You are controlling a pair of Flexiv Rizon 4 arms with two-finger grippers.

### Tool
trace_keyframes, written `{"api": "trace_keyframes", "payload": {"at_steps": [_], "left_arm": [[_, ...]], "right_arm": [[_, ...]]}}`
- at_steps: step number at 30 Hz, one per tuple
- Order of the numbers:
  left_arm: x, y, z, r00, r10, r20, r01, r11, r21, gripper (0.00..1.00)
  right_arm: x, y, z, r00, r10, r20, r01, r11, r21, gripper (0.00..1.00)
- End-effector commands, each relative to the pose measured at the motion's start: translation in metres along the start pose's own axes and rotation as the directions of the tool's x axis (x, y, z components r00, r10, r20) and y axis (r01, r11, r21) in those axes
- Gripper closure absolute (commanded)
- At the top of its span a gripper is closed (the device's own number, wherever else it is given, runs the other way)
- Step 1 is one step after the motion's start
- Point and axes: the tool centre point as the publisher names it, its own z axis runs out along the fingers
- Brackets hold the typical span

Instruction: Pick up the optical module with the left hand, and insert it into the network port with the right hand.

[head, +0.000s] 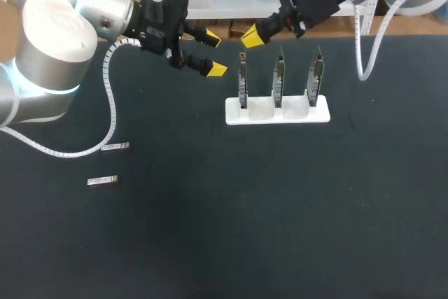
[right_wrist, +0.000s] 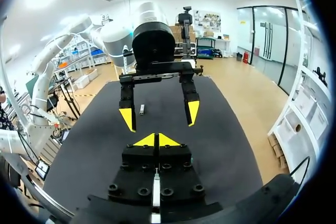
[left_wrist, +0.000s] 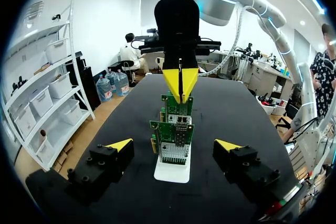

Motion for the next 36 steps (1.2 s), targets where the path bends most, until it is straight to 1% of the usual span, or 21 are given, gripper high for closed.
{"api": "trace_keyframes", "payload": {"at_steps": [1,6,21,36], "left_arm": [[0.0,0.001,0.001,1.0,0.0,-0.002,0.0,1.0,0.003,0.0],[0.0,0.001,0.001,1.0,0.0,-0.002,0.0,1.0,0.003,0.0],[0.0,0.001,0.001,1.0,0.0,-0.002,0.0,1.0,0.003,0.0],[0.0,0.001,0.001,1.0,0.0,-0.002,0.0,1.0,0.003,0.0]], "right_arm": [[-0.001,-0.002,0.003,1.0,0.003,-0.003,-0.003,1.0,-0.008,1.0],[0.0,0.0,0.005,1.0,0.013,-0.015,-0.013,1.0,-0.011,1.0],[0.007,-0.001,0.016,0.999,0.037,-0.012,-0.038,0.999,-0.017,1.0],[0.01,-0.005,0.015,0.999,0.044,-0.015,-0.044,0.999,-0.014,1.0]]}}
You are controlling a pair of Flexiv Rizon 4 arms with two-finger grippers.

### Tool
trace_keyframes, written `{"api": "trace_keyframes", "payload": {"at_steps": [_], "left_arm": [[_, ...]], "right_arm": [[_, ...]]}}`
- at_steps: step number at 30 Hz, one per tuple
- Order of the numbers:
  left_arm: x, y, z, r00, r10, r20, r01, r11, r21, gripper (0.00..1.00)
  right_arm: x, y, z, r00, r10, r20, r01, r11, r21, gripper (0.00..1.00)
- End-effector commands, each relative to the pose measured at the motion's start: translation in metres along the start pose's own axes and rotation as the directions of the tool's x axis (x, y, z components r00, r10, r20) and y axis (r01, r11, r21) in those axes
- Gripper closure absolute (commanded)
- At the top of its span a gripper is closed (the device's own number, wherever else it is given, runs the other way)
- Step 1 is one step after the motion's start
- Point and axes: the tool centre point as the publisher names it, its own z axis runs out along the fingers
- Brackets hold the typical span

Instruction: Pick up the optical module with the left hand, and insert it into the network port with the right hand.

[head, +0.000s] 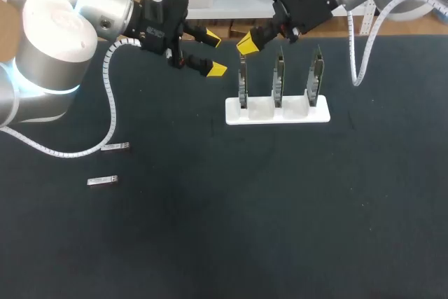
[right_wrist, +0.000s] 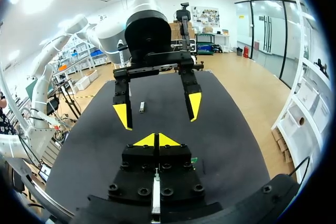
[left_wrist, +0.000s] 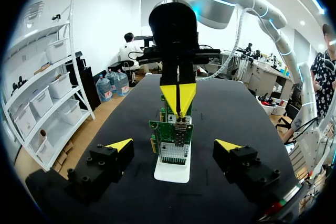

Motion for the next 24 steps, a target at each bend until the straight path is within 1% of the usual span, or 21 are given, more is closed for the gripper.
{"api": "trace_keyframes", "payload": {"at_steps": [1,24], "left_arm": [[-0.0004,0.0015,0.0006,1.0,0.0,-0.002,0.0,1.0,0.003,0.0],[-0.0004,0.0015,0.0006,1.0,0.0,-0.002,0.0,1.0,0.003,0.0]], "right_arm": [[0.0009,-0.0022,0.0002,1.0,0.002,0.001,-0.002,1.0,-0.003,1.0],[0.0036,-0.0021,0.0004,1.0,0.014,-0.003,-0.014,1.0,-0.014,1.0]]}}
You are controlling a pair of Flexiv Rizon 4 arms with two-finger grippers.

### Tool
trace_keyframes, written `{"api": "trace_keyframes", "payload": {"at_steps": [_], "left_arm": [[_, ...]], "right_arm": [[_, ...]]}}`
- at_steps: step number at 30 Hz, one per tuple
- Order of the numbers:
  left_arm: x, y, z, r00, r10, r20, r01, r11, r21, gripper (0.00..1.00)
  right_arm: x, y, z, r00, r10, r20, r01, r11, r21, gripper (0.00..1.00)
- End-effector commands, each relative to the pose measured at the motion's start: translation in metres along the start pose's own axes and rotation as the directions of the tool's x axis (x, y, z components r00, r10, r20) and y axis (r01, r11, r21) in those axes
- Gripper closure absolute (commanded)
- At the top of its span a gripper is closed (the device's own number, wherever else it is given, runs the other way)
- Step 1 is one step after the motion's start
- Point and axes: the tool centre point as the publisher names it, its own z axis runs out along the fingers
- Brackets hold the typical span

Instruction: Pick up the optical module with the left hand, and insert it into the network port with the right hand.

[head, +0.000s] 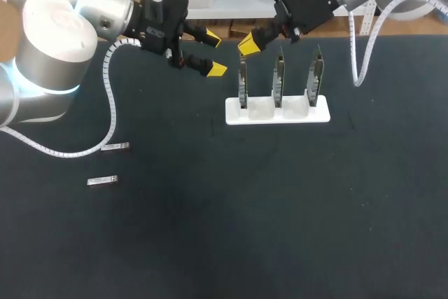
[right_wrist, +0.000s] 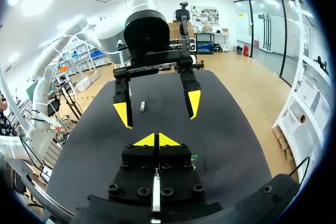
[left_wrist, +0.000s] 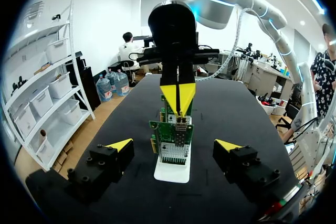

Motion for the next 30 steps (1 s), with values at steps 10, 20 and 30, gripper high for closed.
{"api": "trace_keyframes", "payload": {"at_steps": [10,20,30], "left_arm": [[-0.0004,0.0015,0.0006,1.0,0.0,-0.002,0.0,1.0,0.003,0.0],[-0.0004,0.0015,0.0006,1.0,0.0,-0.002,0.0,1.0,0.003,0.0],[-0.0004,0.0015,0.0006,1.0,0.0,-0.002,0.0,1.0,0.003,0.0]], "right_arm": [[-0.0019,-0.0033,0.001,1.0,-0.006,-0.002,0.006,1.0,-0.008,1.0],[-0.0002,-0.0039,0.0019,1.0,0.003,-0.01,-0.003,1.0,-0.013,1.0],[0.0003,-0.0034,0.004,1.0,0.004,-0.026,-0.005,0.999,-0.032,1.0]]}}
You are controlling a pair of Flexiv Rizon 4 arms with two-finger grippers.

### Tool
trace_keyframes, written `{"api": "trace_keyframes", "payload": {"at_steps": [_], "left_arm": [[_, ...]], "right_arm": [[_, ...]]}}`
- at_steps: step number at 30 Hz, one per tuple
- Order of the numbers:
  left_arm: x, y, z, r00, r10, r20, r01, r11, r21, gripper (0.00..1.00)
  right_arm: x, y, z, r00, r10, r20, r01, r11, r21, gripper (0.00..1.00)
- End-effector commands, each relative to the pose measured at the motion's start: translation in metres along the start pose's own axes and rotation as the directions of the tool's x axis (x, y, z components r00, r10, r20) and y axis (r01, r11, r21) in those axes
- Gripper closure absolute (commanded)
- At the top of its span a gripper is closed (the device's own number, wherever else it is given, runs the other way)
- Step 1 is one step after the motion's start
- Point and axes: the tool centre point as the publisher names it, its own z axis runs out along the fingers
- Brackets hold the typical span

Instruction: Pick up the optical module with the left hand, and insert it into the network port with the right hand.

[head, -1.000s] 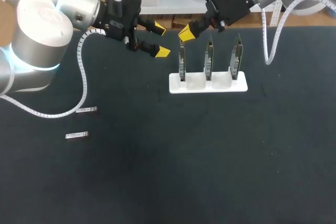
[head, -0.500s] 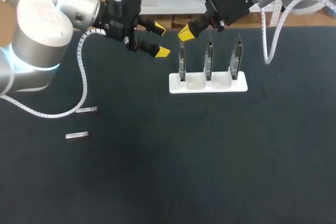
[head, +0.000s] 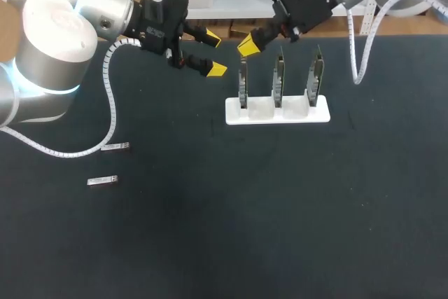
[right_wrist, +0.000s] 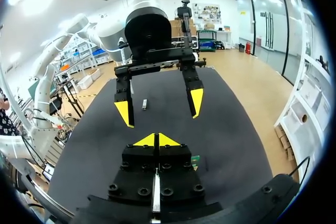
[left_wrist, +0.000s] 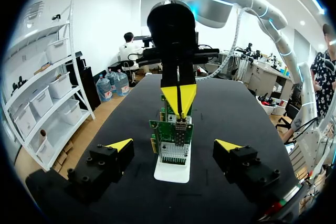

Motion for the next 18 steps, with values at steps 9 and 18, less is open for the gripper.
{"api": "trace_keyframes", "payload": {"at_steps": [9,18], "left_arm": [[-0.0004,0.0015,0.0006,1.0,0.0,-0.002,0.0,1.0,0.003,0.0],[-0.0004,0.0015,0.0006,1.0,0.0,-0.002,0.0,1.0,0.003,0.0]], "right_arm": [[-0.0001,-0.0041,0.0013,1.0,0.009,-0.003,-0.009,1.0,-0.011,1.0],[0.0004,-0.0029,0.0021,1.0,0.018,0.001,-0.018,1.0,-0.012,1.0]]}}
